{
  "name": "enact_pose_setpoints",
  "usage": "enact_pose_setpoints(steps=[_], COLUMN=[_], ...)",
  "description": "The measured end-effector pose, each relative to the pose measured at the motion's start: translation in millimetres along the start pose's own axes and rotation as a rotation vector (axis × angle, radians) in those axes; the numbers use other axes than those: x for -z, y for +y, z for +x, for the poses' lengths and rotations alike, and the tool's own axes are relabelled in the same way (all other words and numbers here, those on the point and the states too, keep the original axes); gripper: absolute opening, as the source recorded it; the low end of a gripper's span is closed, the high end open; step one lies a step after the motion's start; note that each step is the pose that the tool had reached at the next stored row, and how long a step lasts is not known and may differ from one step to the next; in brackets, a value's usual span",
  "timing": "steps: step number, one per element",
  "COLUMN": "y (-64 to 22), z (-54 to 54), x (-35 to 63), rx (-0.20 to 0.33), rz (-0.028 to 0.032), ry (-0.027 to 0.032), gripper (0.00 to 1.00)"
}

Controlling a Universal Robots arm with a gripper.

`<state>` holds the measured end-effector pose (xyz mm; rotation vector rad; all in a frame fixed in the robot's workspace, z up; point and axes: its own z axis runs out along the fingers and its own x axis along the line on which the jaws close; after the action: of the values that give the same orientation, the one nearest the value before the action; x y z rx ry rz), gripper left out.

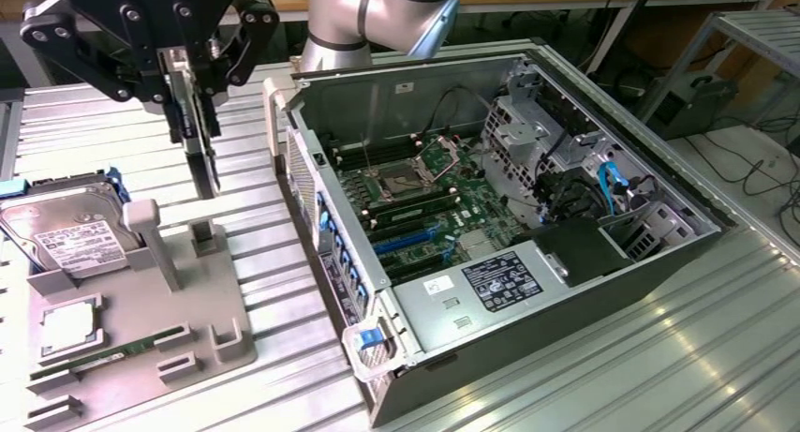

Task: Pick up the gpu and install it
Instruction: 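Pick up the gpu and move the gpu toward the slot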

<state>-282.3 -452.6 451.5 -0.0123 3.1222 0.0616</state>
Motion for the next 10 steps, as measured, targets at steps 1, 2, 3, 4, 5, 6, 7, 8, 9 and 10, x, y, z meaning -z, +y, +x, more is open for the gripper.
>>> enact_pose_setpoints(steps=[1, 2, 3, 4, 5, 6, 7, 8, 9, 10], y=[0.0, 0.0, 0.0, 0.0, 0.0, 0.0, -0.1, 0.0, -0.1, -0.1], z=[-1.1, -2.0, -3.1, -4.2, -5.3, -6.4, -7.5, -8.2, -10.2, -14.3], x=[-0.1, -0.1, -0.1, -0.1, -0.2, -0.2, -0.2, -0.2, -0.3, -0.3], rx=[0.000, 0.000, 0.000, 0.000, 0.000, 0.000, 0.000, 0.000, 0.000, 0.000], rz=[0.0000, -0.0001, -0.0001, 0.0000, -0.0001, -0.0001, -0.0001, 0.0000, -0.0001, 0.0000], ry=[-0.0001, -0.0001, -0.0001, 0.0000, -0.0001, -0.0001, -0.0001, 0.0000, -0.0001, 0.0000], gripper=[0.27, 0.27, 0.27, 0.27, 0.27, 0.27, 0.27, 0.27, 0.27, 0.27])
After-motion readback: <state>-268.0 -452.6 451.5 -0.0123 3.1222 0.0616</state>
